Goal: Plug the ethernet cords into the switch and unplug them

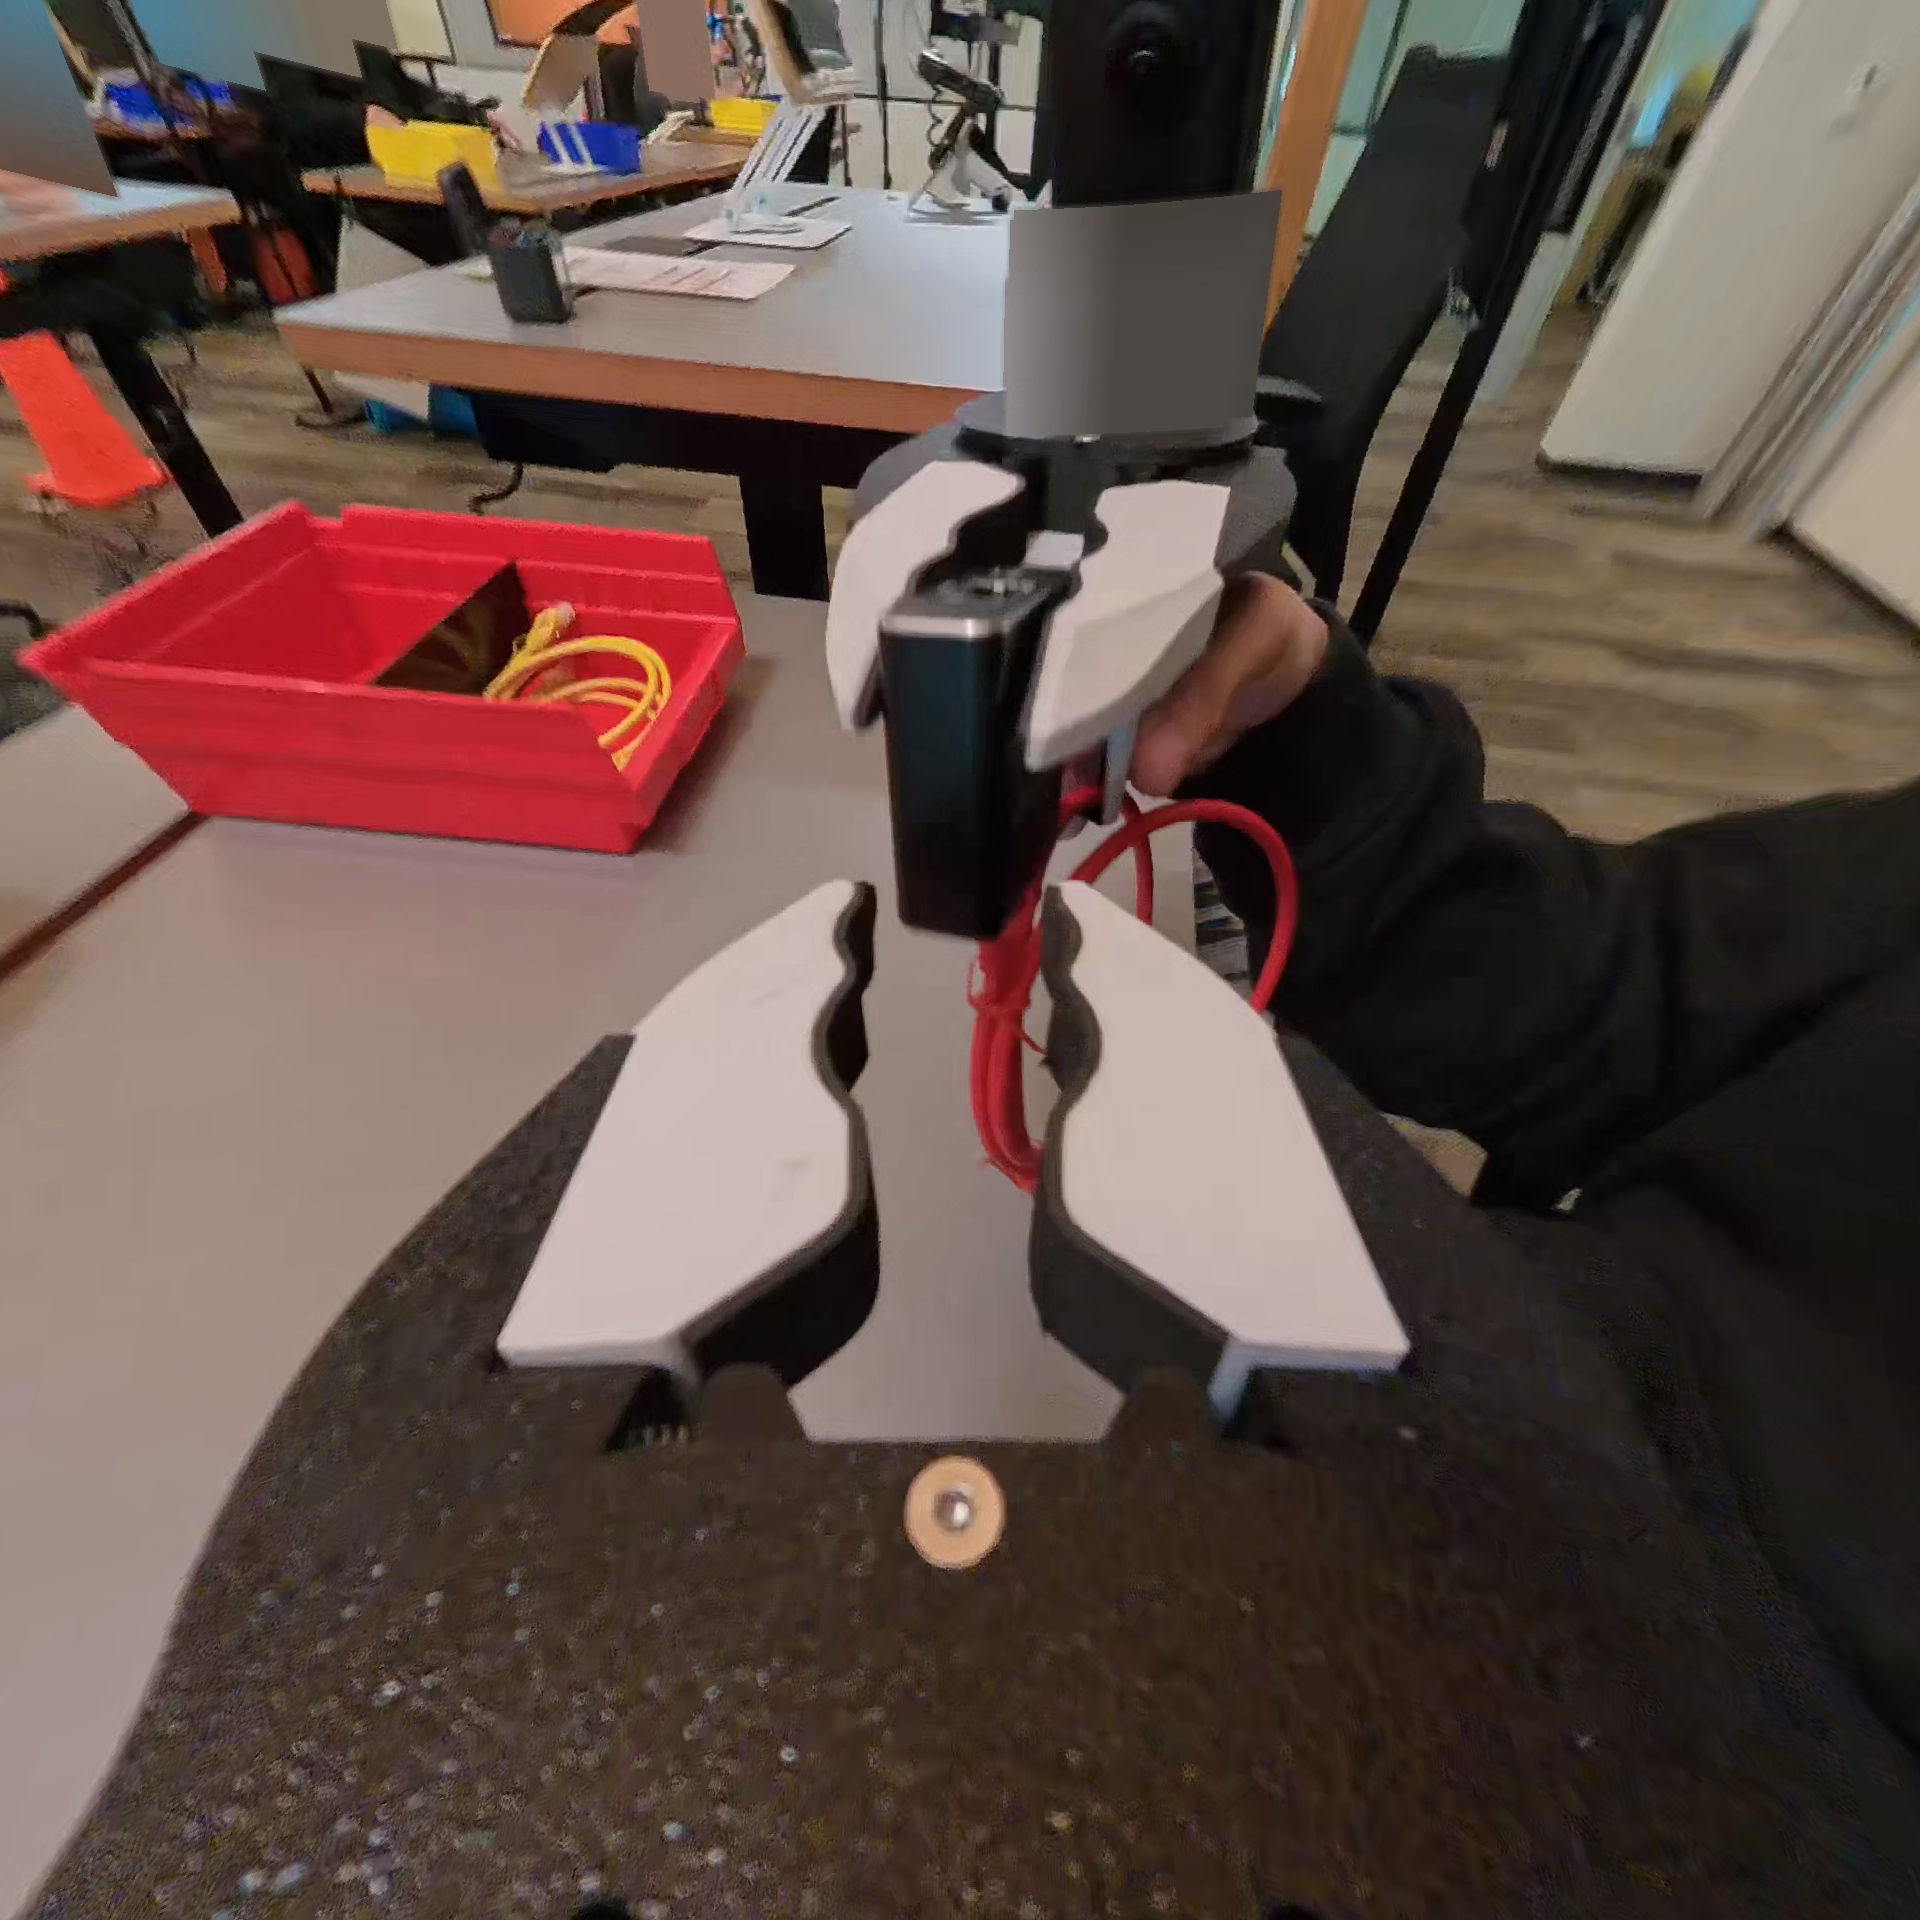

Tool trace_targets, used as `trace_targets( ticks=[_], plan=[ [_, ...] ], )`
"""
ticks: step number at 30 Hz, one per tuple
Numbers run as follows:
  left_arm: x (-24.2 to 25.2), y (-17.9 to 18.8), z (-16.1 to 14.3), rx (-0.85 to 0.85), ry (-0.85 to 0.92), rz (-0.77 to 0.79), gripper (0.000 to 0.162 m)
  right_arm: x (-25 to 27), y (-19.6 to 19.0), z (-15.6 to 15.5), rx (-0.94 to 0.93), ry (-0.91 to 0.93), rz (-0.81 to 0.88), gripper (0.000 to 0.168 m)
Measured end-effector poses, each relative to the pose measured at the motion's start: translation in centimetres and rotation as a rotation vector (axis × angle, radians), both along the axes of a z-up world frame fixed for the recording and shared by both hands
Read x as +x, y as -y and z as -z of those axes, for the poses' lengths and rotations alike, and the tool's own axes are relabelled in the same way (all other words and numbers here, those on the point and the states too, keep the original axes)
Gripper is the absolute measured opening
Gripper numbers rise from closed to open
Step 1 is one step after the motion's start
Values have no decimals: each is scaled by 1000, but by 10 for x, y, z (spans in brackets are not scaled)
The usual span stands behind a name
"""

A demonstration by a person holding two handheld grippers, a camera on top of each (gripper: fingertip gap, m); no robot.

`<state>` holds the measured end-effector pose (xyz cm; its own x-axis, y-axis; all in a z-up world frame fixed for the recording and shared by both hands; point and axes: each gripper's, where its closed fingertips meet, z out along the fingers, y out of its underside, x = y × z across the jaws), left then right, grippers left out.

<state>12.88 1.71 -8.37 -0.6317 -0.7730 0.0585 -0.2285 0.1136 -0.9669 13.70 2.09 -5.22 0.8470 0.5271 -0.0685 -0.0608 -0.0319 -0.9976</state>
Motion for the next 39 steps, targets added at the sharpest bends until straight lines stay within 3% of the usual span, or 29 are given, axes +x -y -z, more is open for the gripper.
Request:
trace_targets(
  ticks=[5, 7, 9, 16, 21, 24, 27, 30, 32, 39],
  plan=[
    [1, 18, 1, 95, -60, 115, 43, -24, 0, -4, 43, 86, -57, 27],
    [1, 26, 2, 141, -39, 149, 27, -31, 0, -8, 56, 89, -71, 27],
    [4, 29, 3, 181, -12, 150, 28, -34, 1, -9, 66, 94, -82, 27],
    [6, 29, -3, 8, -33, 154, 25, -24, -1, -12, 79, 48, -46, 29],
    [8, 3, -24, -185, 42, 78, 25, 7, 10, -20, 117, -36, 69, 31],
    [11, -14, -31, -181, 90, -16, 25, 7, 16, -26, 109, -130, 33, 33],
    [13, -22, -42, -143, 157, -84, 25, 6, 8, -12, 43, -69, 64, 43],
    [13, -18, -45, -93, 172, -85, 25, 1, -6, 0, 16, -7, 82, 55],
    [12, -10, -45, -94, 174, -47, 25, -15, -10, 3, 32, -4, -8, 63],
    [15, -6, -44, -142, 171, -21, 25, -24, -21, 7, 91, -89, -93, 45]
  ],
)
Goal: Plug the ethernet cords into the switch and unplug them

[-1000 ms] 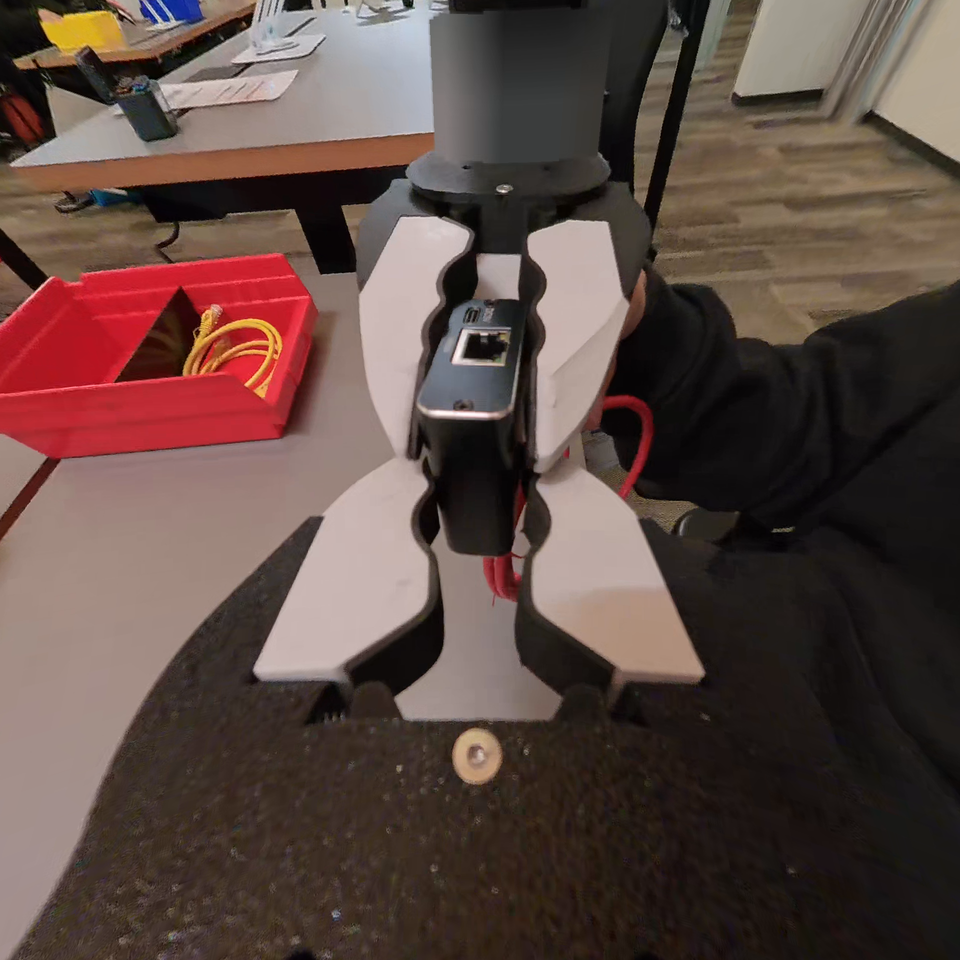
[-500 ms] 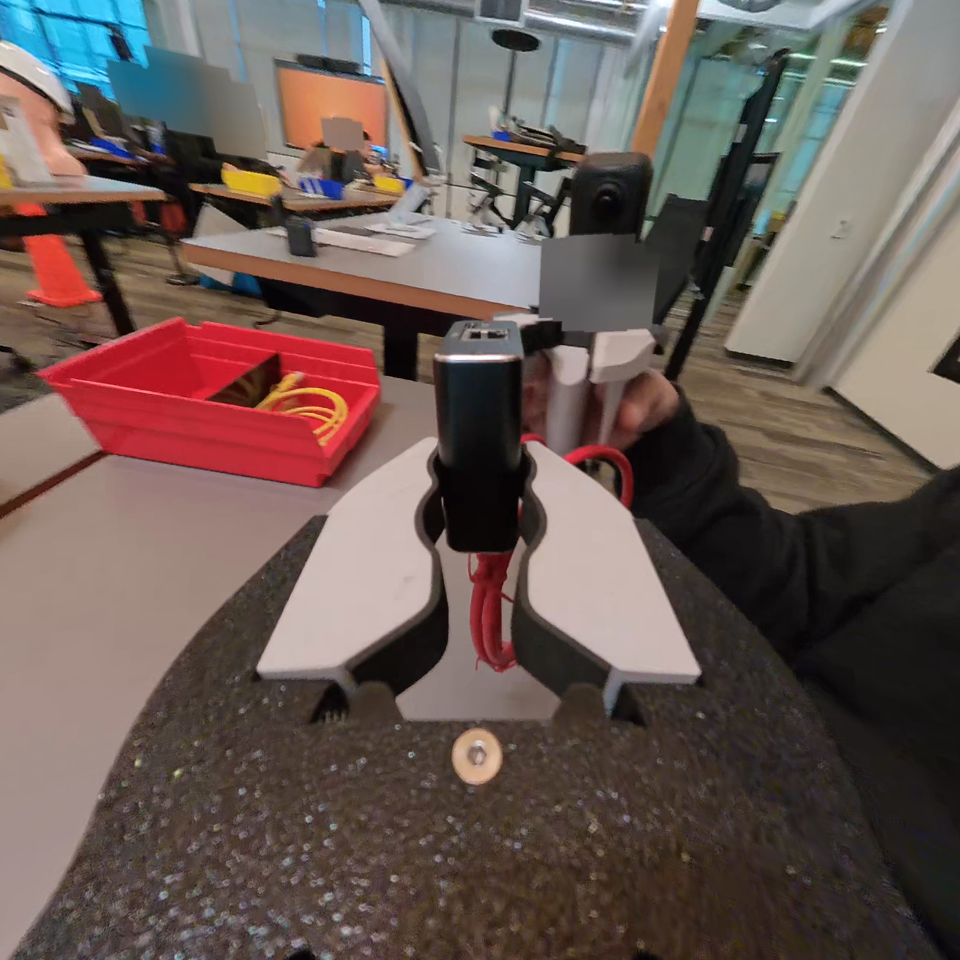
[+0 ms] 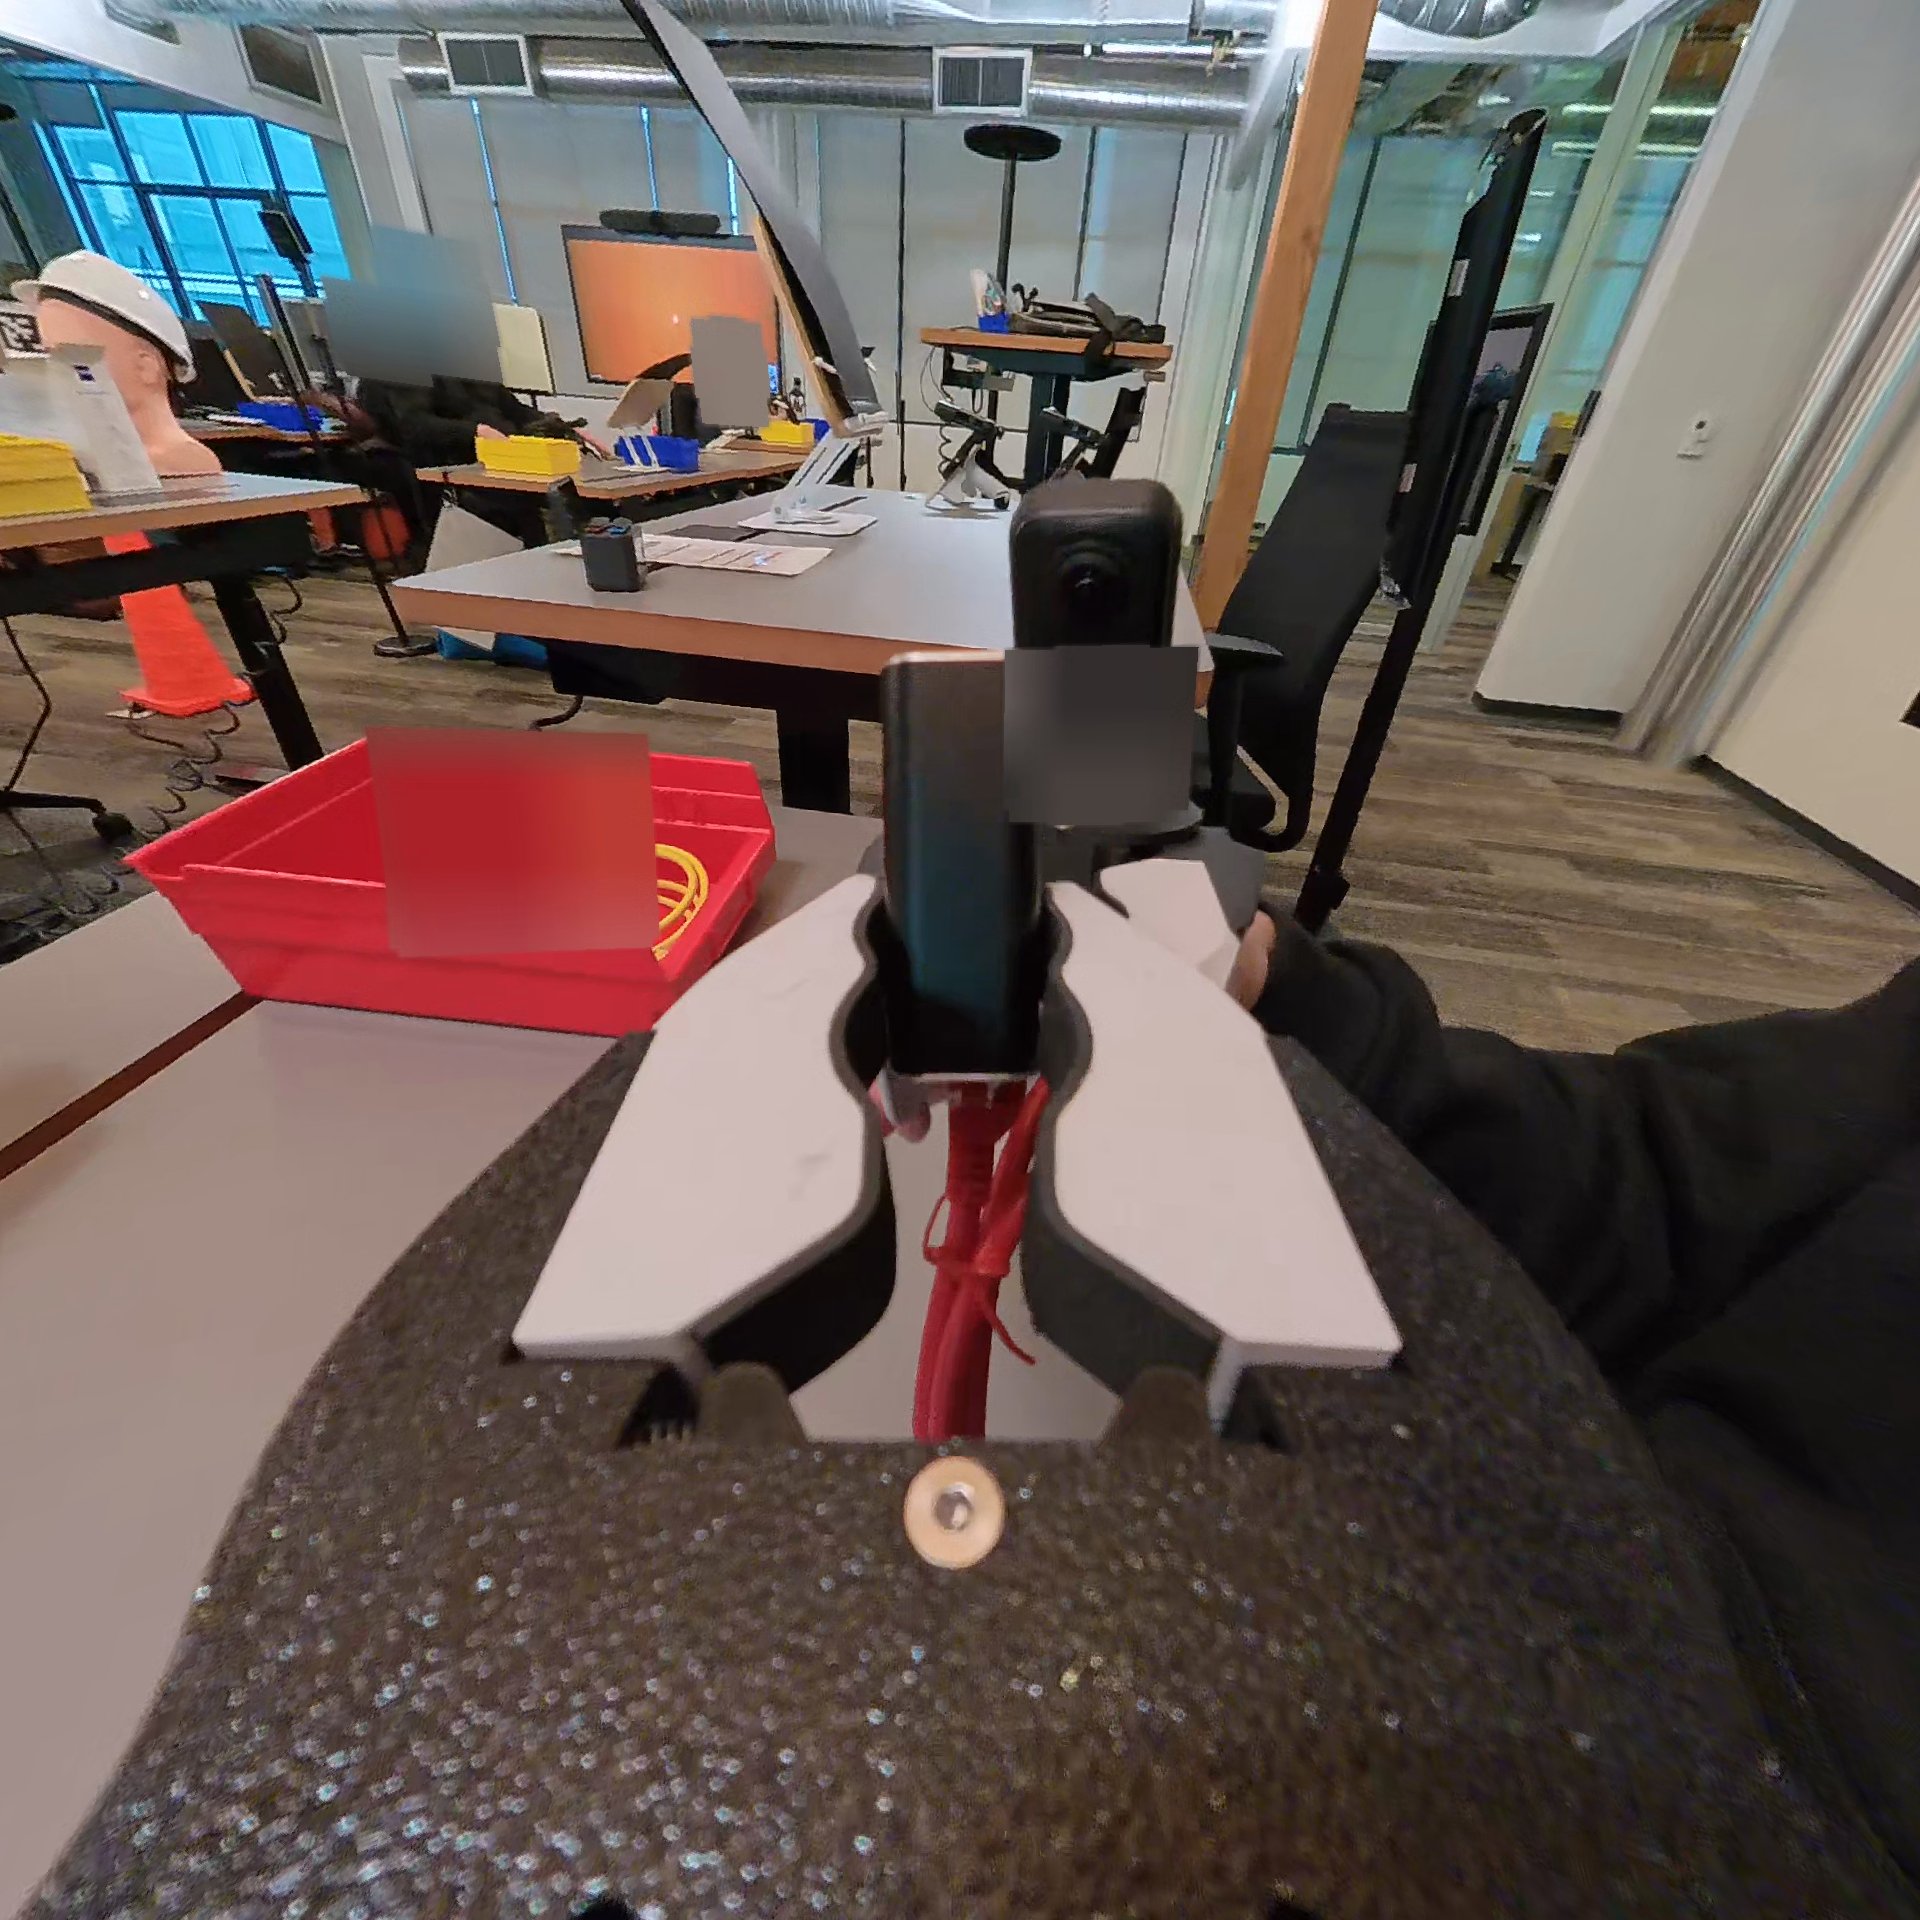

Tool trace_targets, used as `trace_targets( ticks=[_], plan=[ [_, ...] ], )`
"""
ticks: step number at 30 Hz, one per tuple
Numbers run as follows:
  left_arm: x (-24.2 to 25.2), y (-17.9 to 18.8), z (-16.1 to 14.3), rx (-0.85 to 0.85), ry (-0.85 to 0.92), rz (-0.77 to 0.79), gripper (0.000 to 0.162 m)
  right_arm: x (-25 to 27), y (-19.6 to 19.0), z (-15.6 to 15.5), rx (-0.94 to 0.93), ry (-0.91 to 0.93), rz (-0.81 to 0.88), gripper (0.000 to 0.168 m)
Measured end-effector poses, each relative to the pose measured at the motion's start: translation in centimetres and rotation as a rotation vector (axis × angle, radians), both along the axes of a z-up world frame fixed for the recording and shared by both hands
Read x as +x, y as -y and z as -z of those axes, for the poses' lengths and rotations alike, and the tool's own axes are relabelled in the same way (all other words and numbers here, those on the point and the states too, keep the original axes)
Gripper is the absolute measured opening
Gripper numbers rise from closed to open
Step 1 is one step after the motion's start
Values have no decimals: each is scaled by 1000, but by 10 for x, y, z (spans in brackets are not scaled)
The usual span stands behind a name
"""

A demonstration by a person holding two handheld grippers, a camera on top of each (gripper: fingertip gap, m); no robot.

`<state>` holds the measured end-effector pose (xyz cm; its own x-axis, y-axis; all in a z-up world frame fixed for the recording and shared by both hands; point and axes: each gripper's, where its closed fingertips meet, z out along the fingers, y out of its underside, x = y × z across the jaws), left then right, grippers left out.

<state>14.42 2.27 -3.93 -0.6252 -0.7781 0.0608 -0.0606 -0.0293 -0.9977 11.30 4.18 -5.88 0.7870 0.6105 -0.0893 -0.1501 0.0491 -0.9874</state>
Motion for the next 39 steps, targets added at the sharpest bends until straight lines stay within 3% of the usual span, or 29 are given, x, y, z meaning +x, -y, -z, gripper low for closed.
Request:
trace_targets(
  ticks=[8, 12, 16, 19, 21, 22, 23, 29, 39],
  plan=[
    [0, 1, -3, 21, 18, 6, 24, 0, -8, 2, 45, -97, -52, 25],
    [-6, 1, 8, 89, -34, 40, 25, -3, -6, 16, -52, 15, -60, 24],
    [-10, 0, 1, 181, -7, 23, 49, -1, -10, 37, -164, 227, 40, 24],
    [-9, 5, 10, 253, -87, 55, 58, -10, -12, 36, -177, 251, 43, 24],
    [-7, 8, 15, 288, -128, 56, 53, -13, -14, 39, -214, 251, 43, 24],
    [-6, 7, 17, 299, -141, 39, 34, -11, -16, 42, -234, 267, 63, 24],
    [-4, 5, 19, 304, -147, 26, 30, -9, -17, 45, -239, 288, 76, 24],
    [-2, 4, 15, 127, -152, 115, 27, -7, -16, 42, -230, 243, 74, 25],
    [11, -3, 1, 83, -181, 86, 27, 2, -20, 20, -29, 106, 53, 30]
  ],
)
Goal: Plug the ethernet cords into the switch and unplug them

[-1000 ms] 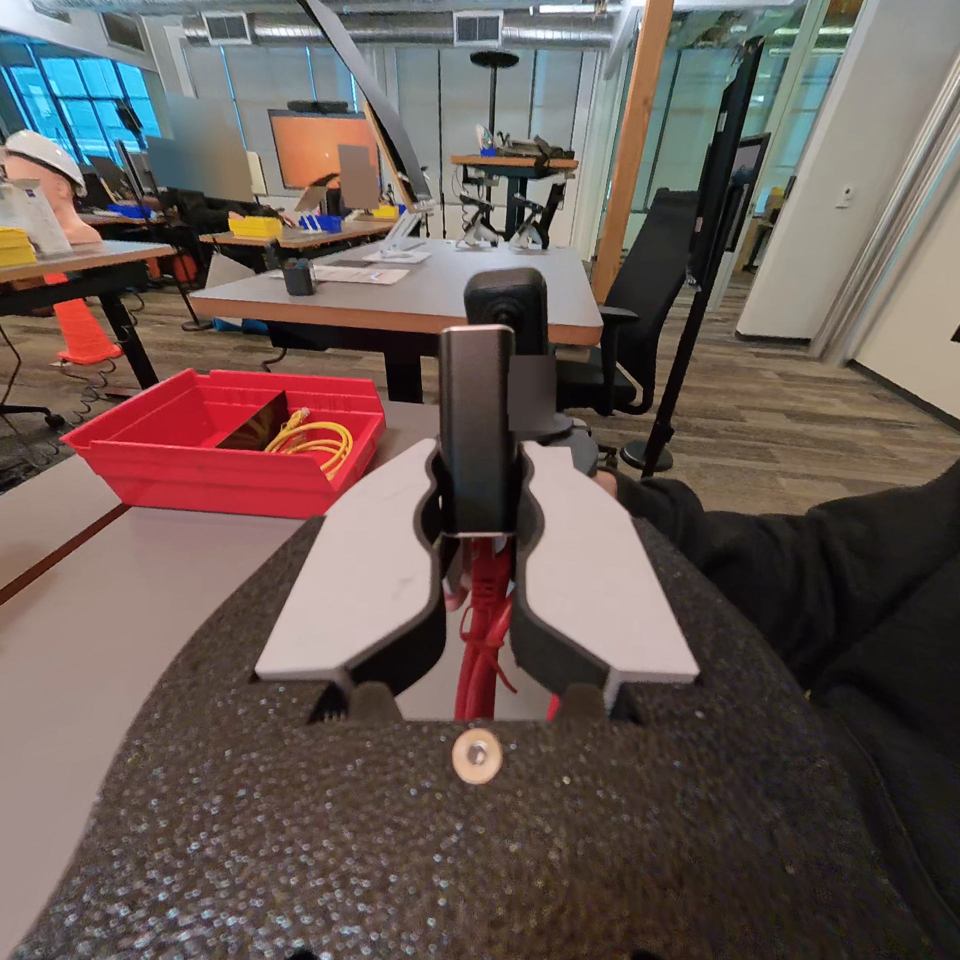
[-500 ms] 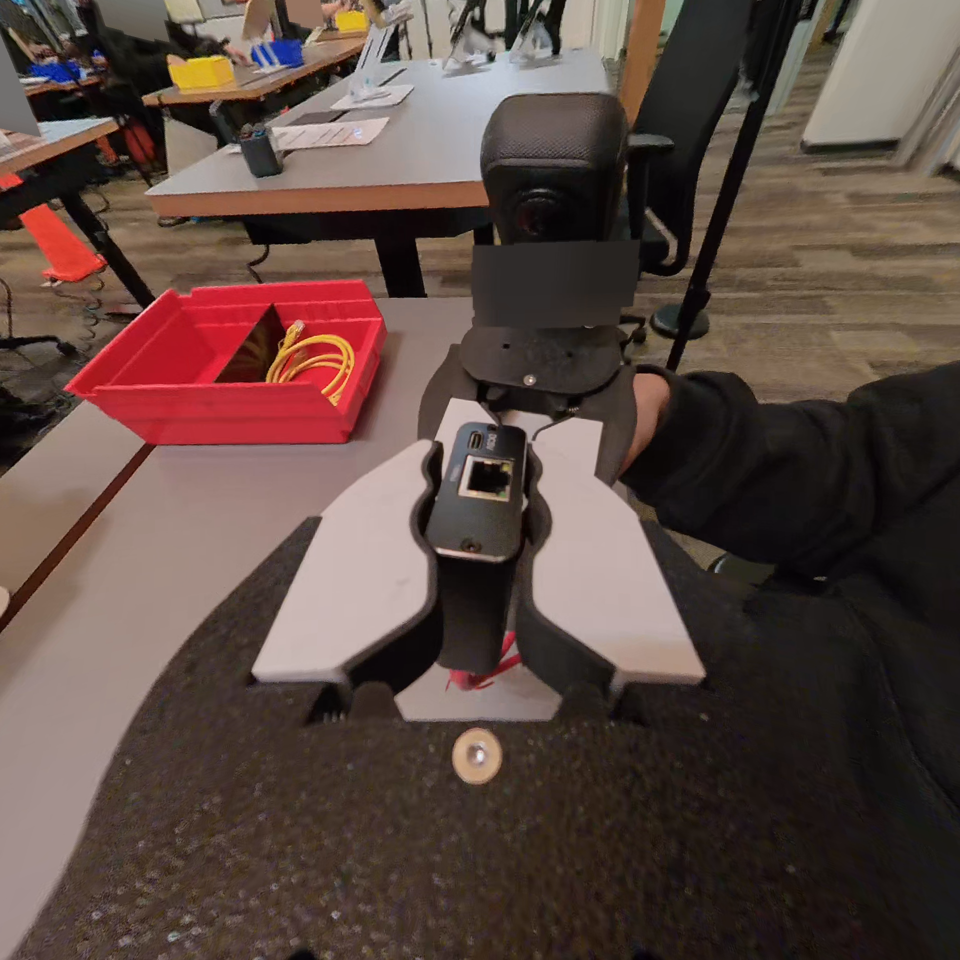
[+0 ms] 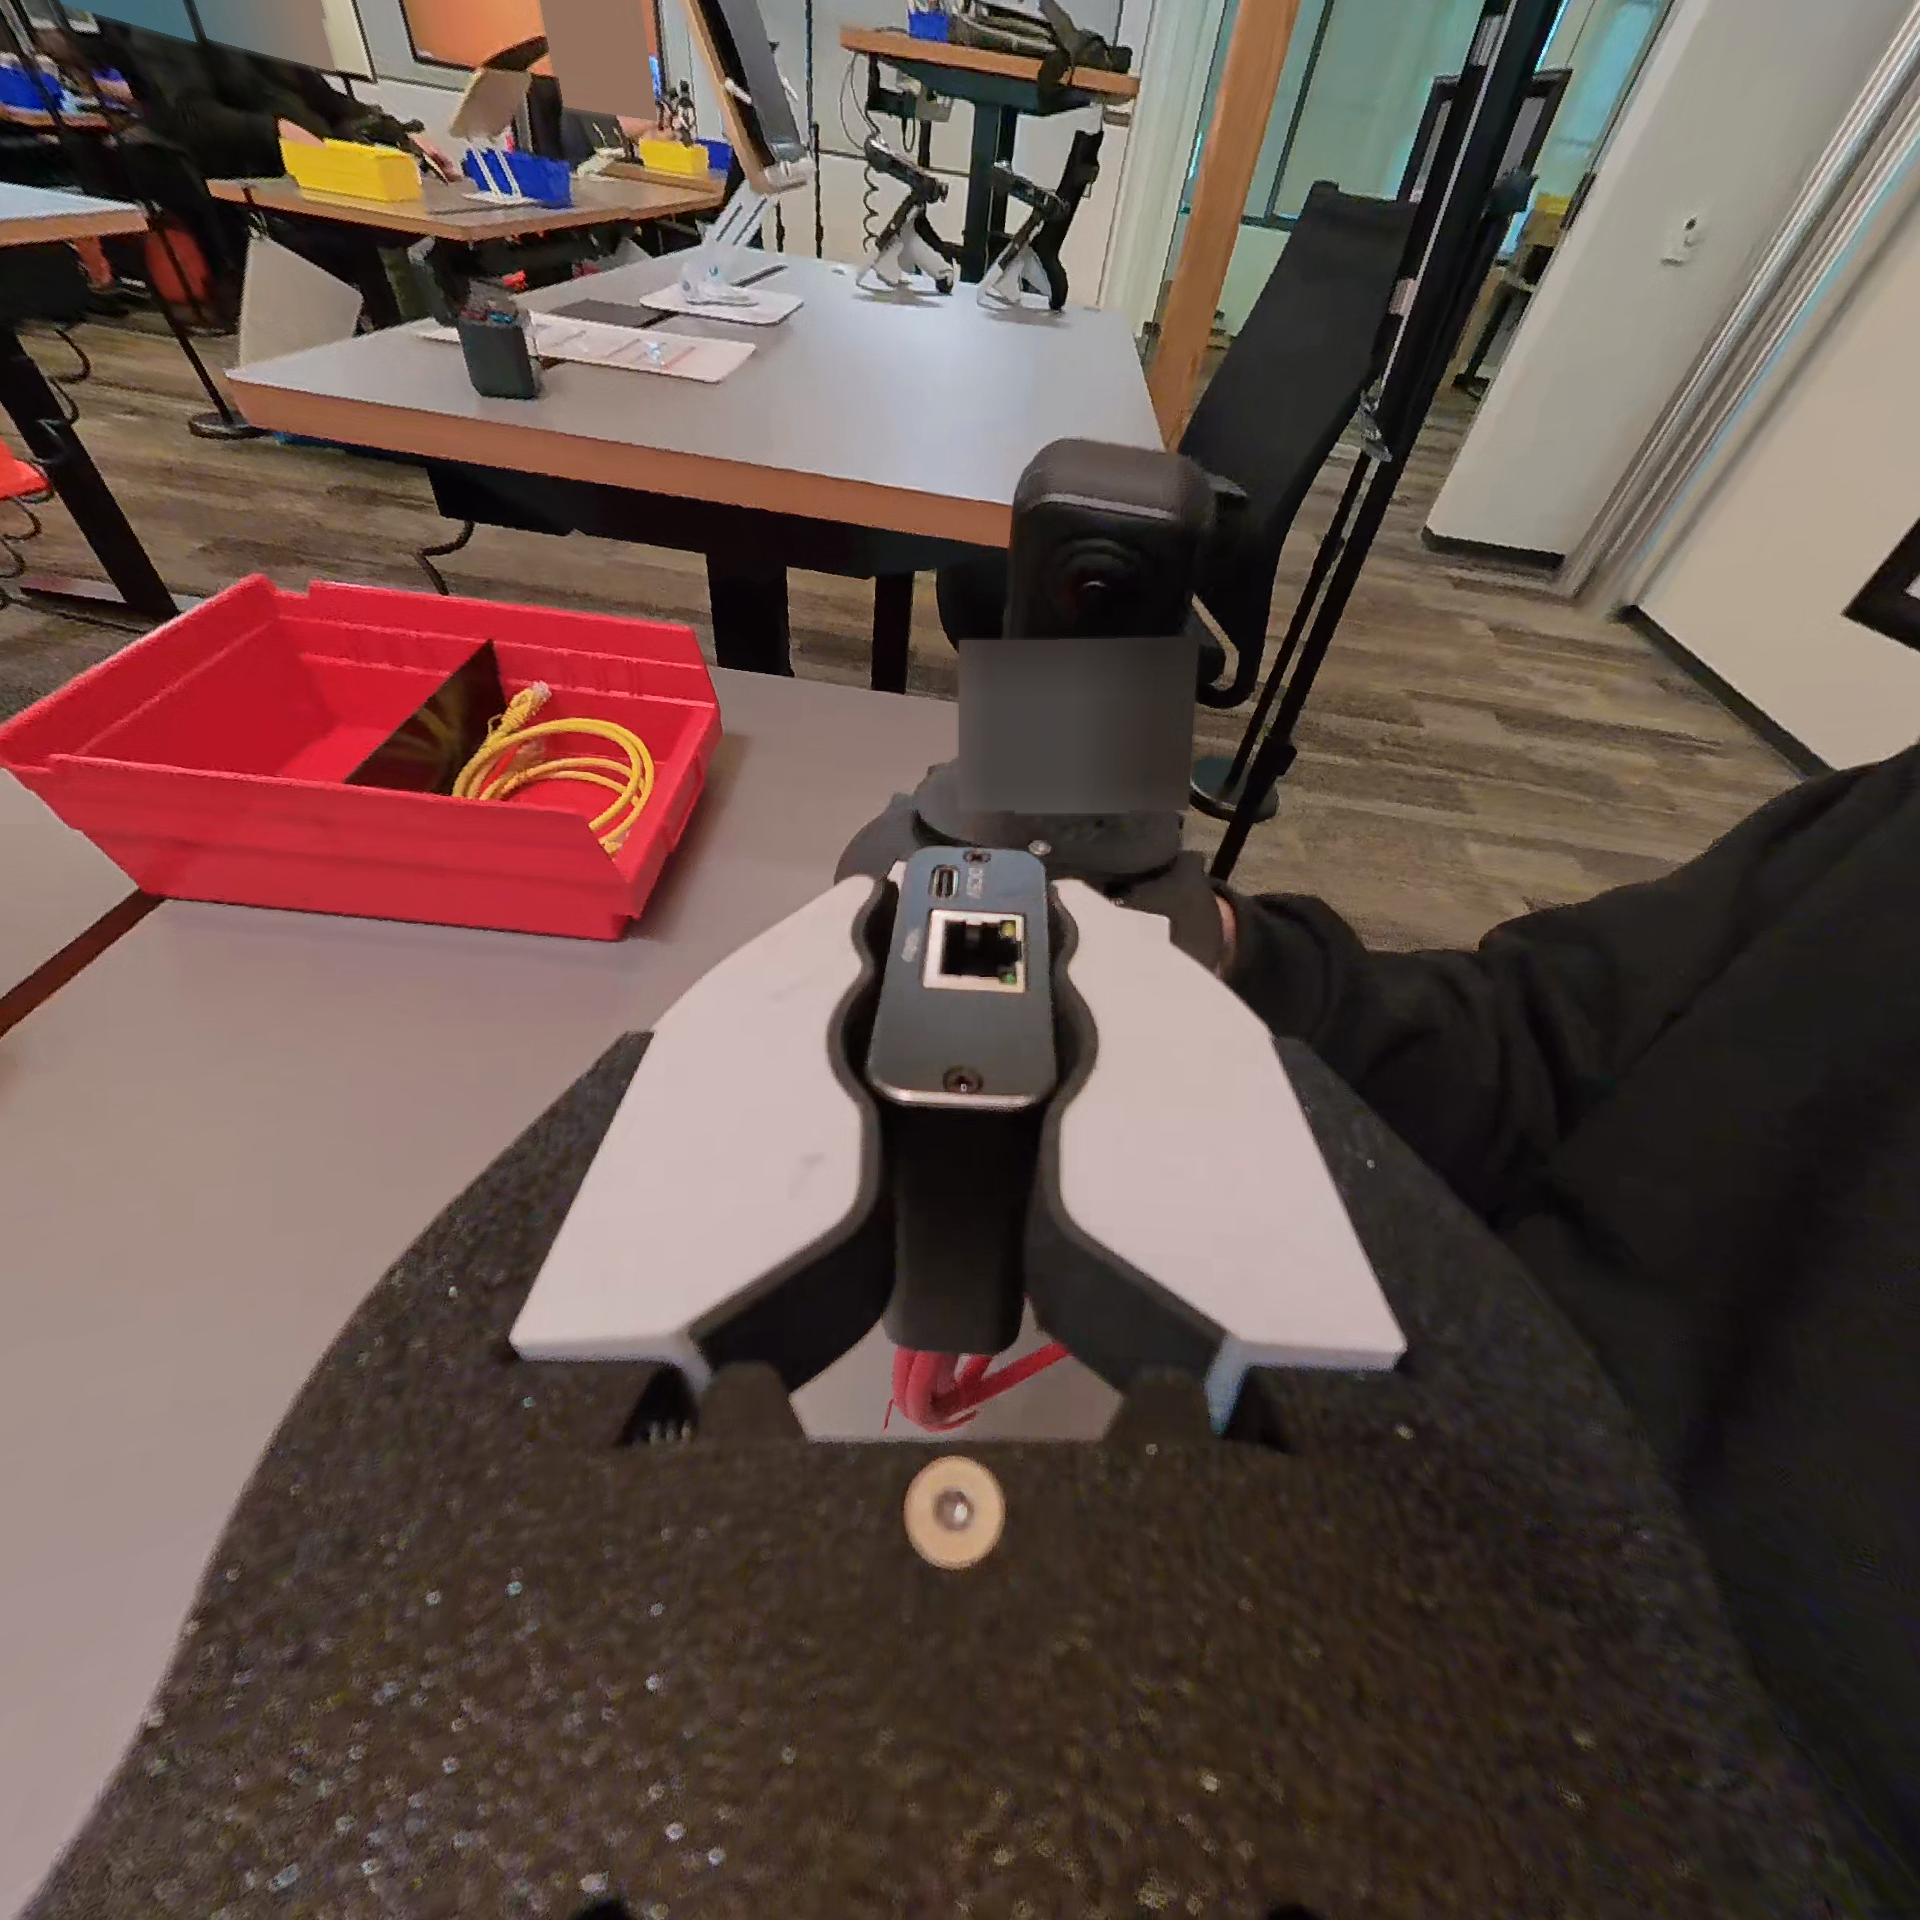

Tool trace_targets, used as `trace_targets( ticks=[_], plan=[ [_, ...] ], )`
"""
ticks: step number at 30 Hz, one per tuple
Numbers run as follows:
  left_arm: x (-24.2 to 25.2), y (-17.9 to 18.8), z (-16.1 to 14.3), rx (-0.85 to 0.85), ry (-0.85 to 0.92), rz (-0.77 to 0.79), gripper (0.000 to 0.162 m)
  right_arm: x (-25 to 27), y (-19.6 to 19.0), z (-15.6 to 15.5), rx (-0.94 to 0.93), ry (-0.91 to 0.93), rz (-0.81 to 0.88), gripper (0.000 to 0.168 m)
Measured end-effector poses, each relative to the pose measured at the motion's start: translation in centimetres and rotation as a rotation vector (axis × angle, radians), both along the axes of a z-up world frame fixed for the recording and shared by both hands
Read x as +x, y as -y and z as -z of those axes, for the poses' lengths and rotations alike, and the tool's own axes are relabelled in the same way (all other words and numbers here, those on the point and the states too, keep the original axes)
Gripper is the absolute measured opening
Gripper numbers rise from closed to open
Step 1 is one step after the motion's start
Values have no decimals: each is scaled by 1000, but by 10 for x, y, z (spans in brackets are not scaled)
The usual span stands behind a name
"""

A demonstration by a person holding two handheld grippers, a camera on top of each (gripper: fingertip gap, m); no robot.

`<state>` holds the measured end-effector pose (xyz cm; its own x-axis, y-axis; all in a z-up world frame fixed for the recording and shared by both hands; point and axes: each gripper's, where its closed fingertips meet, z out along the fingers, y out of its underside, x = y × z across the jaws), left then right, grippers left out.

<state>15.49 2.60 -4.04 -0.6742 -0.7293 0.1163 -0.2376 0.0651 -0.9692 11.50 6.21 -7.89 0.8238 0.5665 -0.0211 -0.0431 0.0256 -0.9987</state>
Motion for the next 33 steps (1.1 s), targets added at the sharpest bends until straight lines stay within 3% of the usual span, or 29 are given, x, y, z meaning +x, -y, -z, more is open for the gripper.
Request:
trace_targets(
  ticks=[15, 26, 30, 33],
  plan=[
    [-8, -15, -19, -10, 88, -42, 27, -15, -14, -12, 35, -63, -121, 31],
    [-8, -27, -10, 24, 58, -93, 27, -28, -34, -3, -7, -70, -172, 35],
    [-7, -27, -7, 34, 47, -99, 27, -32, -41, -1, -19, -113, -202, 43],
    [-6, -32, -10, 14, 59, -119, 27, -31, -44, -3, 21, -141, -185, 21]
  ],
)
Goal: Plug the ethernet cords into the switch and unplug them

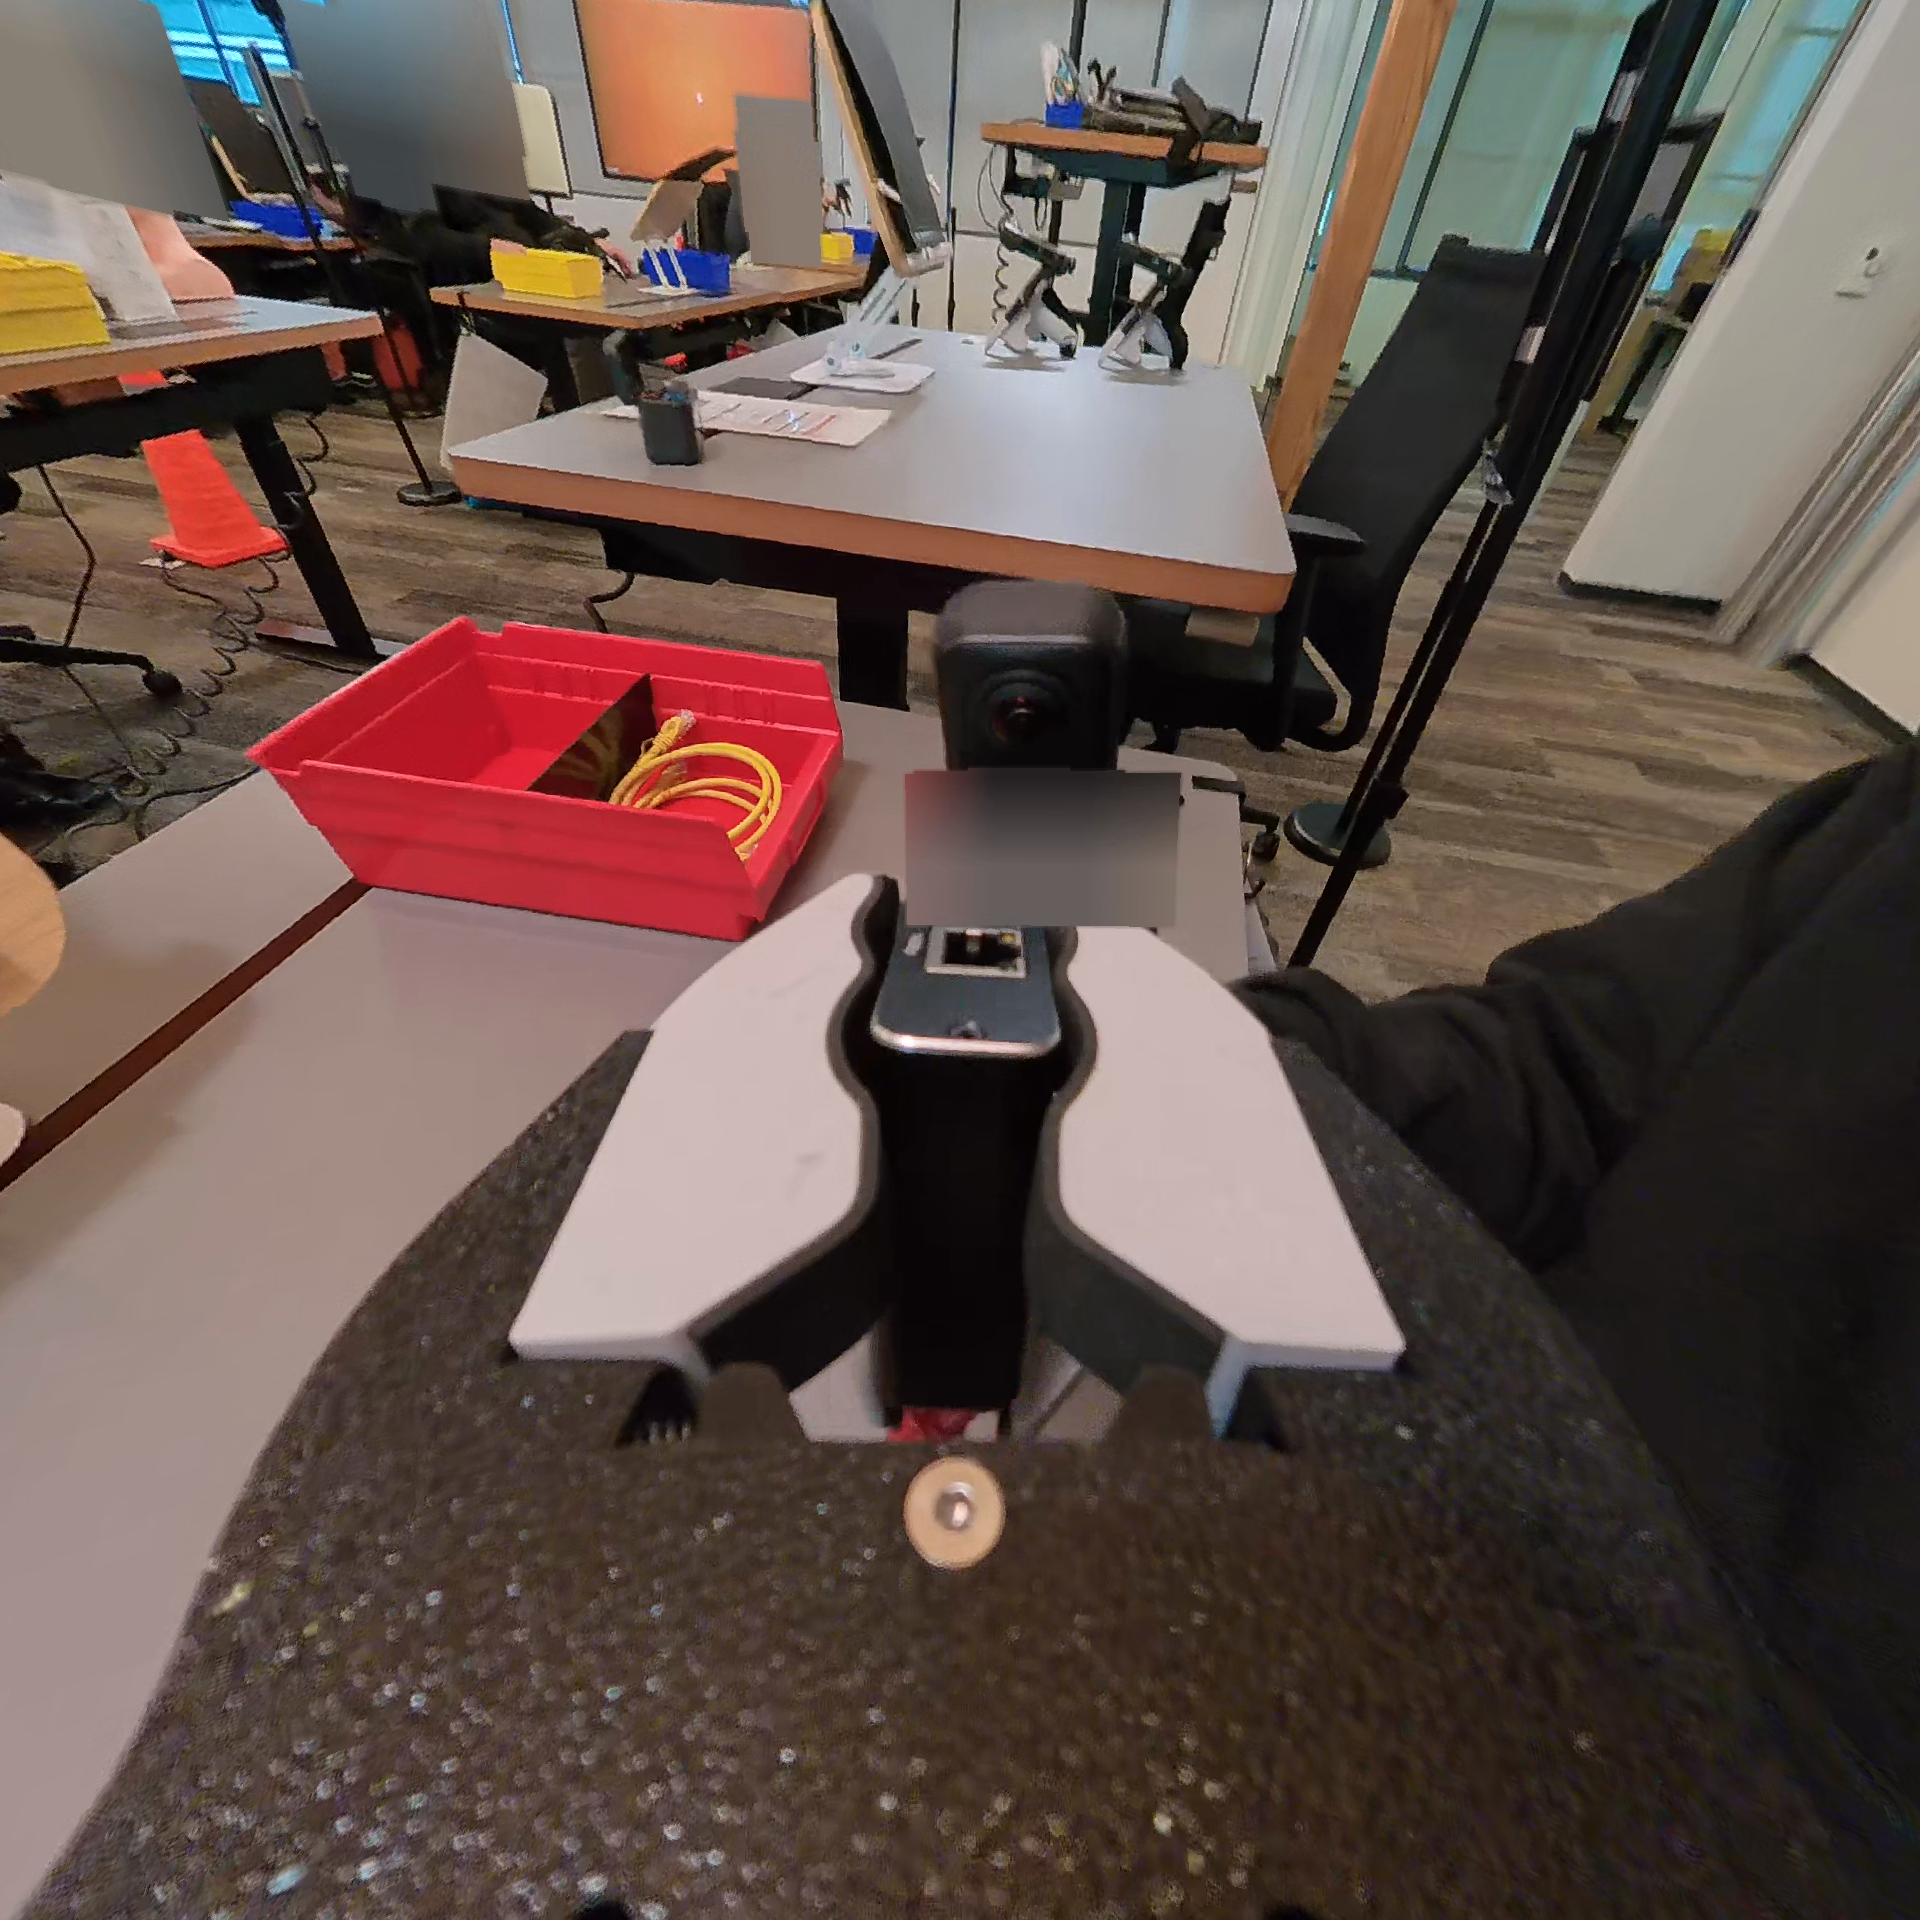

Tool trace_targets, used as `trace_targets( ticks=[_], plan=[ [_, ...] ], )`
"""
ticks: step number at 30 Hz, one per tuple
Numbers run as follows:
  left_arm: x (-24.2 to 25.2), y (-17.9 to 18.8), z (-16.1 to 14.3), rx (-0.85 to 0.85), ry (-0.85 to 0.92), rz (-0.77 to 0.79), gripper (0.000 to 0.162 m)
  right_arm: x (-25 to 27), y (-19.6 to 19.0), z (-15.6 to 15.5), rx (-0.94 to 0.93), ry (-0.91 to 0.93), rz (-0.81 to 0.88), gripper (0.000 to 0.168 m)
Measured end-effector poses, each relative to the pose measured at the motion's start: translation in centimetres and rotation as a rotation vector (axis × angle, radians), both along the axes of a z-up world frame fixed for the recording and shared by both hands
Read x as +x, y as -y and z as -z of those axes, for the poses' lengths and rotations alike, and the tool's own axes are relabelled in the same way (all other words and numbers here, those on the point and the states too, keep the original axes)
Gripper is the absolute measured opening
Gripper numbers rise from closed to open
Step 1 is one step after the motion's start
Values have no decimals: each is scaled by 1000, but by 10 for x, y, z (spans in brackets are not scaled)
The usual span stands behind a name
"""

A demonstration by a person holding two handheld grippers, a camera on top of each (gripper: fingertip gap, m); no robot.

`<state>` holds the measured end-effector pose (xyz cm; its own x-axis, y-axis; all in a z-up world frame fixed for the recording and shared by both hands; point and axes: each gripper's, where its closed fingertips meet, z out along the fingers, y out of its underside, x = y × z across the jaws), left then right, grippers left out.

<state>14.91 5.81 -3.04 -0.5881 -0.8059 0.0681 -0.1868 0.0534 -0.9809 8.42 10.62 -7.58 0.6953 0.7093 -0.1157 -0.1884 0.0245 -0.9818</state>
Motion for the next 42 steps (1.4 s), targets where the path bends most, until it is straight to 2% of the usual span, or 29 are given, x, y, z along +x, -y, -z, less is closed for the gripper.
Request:
trace_targets(
  ticks=[2, 11, 16, 20, 27, 34, 42],
  plan=[
    [0, -3, -4, -43, 14, -3, 27, -1, 0, -3, 32, 11, 14, 16],
    [-11, -4, -11, -119, 39, 61, 27, -8, -2, -4, -1, 76, 73, 15],
    [-16, -4, -6, -34, 49, 71, 38, -13, 1, -1, -71, 39, 23, 15],
    [-18, -6, -6, -43, -1, 97, 27, -15, 1, -1, -82, 65, 21, 15],
    [-20, -7, 0, 7, -83, 119, 27, -12, 1, 3, -108, 129, 61, 15],
    [-14, -6, 8, 107, -111, 140, 27, -6, 0, 5, -138, 70, 39, 15],
    [-9, -8, 14, 180, -112, 121, 27, -5, -1, 6, -211, -134, -61, 17]
  ],
)
